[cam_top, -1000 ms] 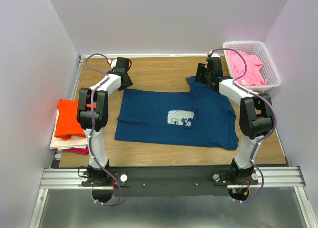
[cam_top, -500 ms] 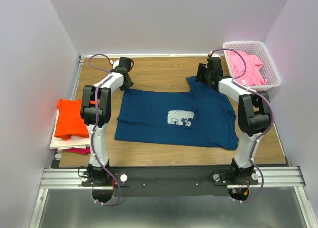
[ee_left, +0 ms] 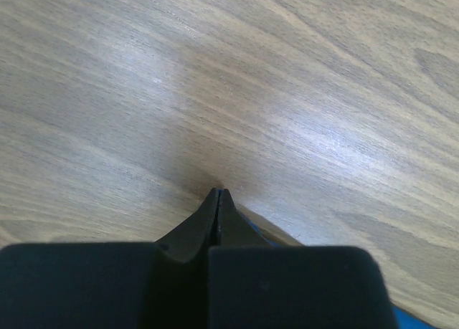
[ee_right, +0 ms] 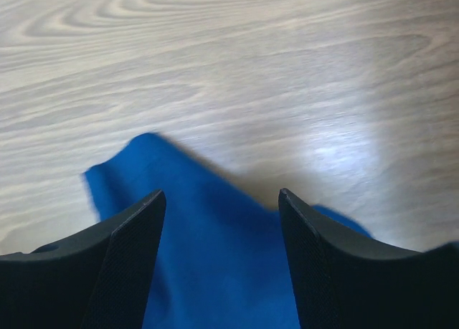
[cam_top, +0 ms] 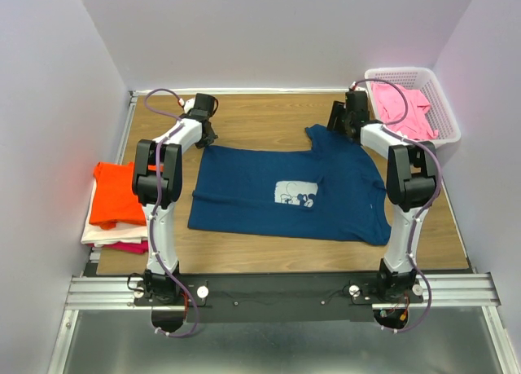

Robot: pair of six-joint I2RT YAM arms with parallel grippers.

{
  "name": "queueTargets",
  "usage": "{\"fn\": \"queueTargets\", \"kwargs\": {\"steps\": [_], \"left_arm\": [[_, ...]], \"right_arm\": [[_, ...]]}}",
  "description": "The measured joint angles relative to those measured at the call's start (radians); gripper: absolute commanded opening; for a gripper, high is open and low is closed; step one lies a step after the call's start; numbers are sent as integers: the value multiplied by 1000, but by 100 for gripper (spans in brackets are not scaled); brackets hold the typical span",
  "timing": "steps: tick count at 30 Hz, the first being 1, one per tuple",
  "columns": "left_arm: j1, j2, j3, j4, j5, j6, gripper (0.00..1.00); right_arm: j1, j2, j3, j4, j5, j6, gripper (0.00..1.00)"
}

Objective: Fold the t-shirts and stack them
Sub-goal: Fold the tshirt

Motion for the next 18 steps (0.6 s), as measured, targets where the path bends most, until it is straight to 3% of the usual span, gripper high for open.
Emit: {"fn": "queueTargets", "kwargs": {"steps": [12,18], "left_arm": [[0,0,-2,3,-2,8,0],[0,0,-2,3,-2,11,0]], "right_arm": [[-61,103,58,-2,-21,4,68],[-64,102,58,-1,-68,32,50]]}}
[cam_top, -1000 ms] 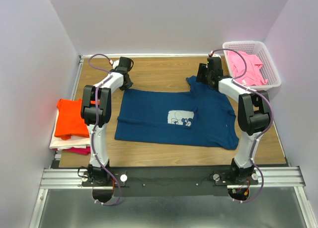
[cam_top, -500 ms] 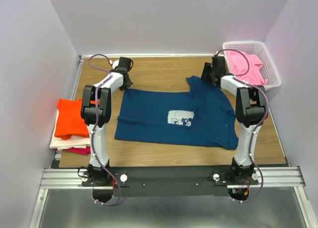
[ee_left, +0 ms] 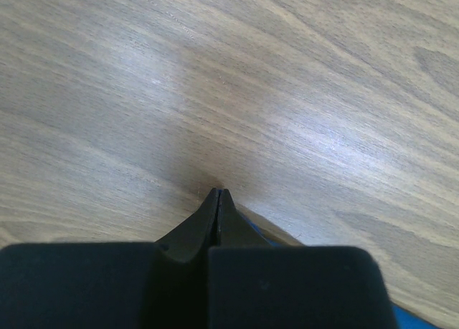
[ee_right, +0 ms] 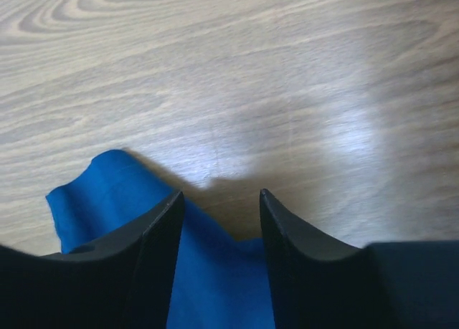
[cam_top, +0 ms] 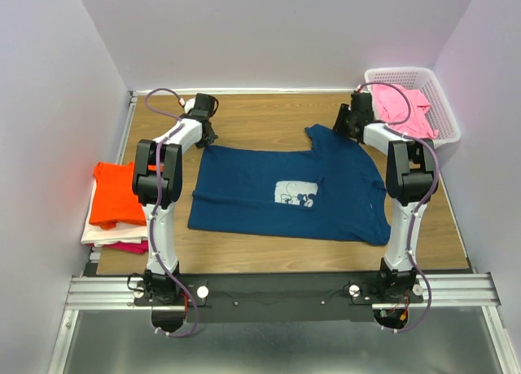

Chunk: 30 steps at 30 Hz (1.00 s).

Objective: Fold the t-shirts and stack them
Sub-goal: Fold the tshirt

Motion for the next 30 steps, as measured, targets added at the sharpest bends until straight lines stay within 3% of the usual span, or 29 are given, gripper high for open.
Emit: {"fn": "queueTargets", "kwargs": {"steps": [11,13,30], "left_arm": [[0,0,0,0,0,1,0],[0,0,0,0,0,1,0],[8,-20,-4,14,20,-13,0]], "right_arm": [[0,-2,-41,0,-45,40,5],[0,-10,-53,-1,-45,46,1],[0,-269,-167,1,-14,74,0]]}}
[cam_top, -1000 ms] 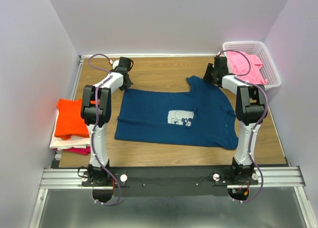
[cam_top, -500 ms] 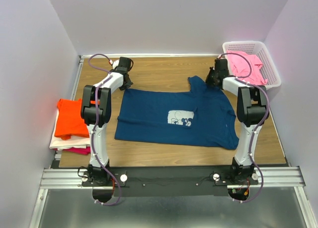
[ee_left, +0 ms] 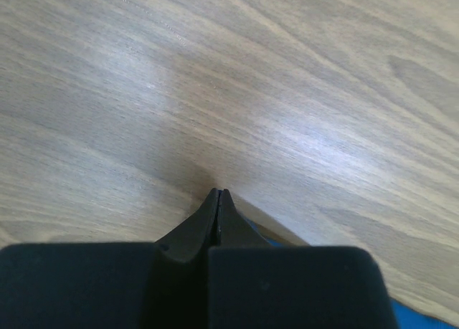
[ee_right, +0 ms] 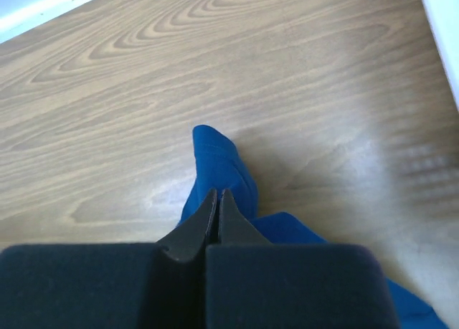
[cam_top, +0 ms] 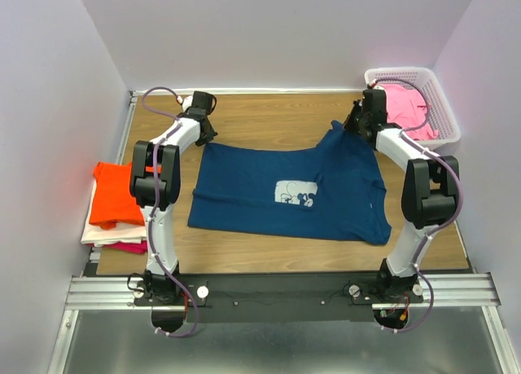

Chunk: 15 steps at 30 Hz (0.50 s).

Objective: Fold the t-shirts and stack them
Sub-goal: Fold the tshirt

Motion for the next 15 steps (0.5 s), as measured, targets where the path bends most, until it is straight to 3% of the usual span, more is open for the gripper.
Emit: {"fn": "queueTargets", "kwargs": {"steps": [15], "left_arm": [[1,-164,-107,85,47,-33,0]], "right_arm": [[0,-312,-244,-3,33,40,0]]}}
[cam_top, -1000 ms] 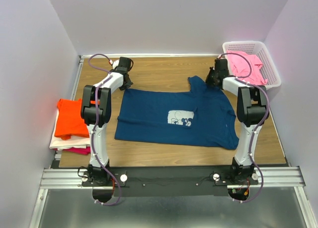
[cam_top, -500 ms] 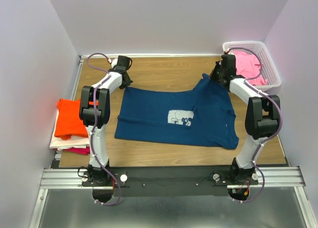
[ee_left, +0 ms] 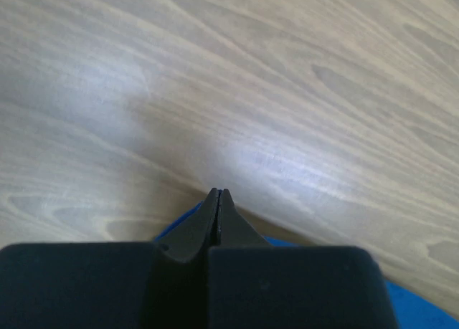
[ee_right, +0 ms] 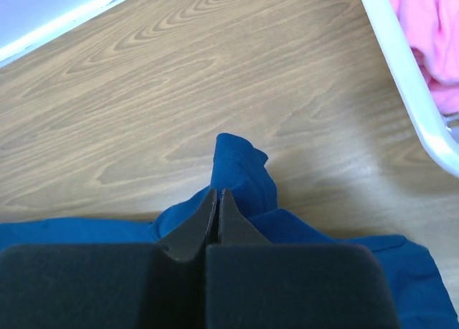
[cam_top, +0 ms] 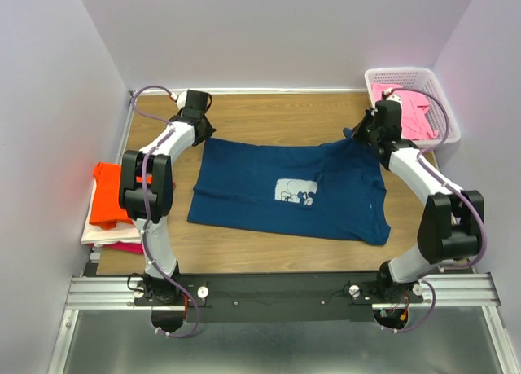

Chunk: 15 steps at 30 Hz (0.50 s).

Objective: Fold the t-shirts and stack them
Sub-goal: Fold the tshirt

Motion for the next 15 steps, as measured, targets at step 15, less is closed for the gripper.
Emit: {"fn": "queueTargets", "kwargs": {"steps": [15], "left_arm": [[0,-205,-302,70,13,-71,0]], "right_arm": [[0,-297,-255,-32,-10,87,0]]}}
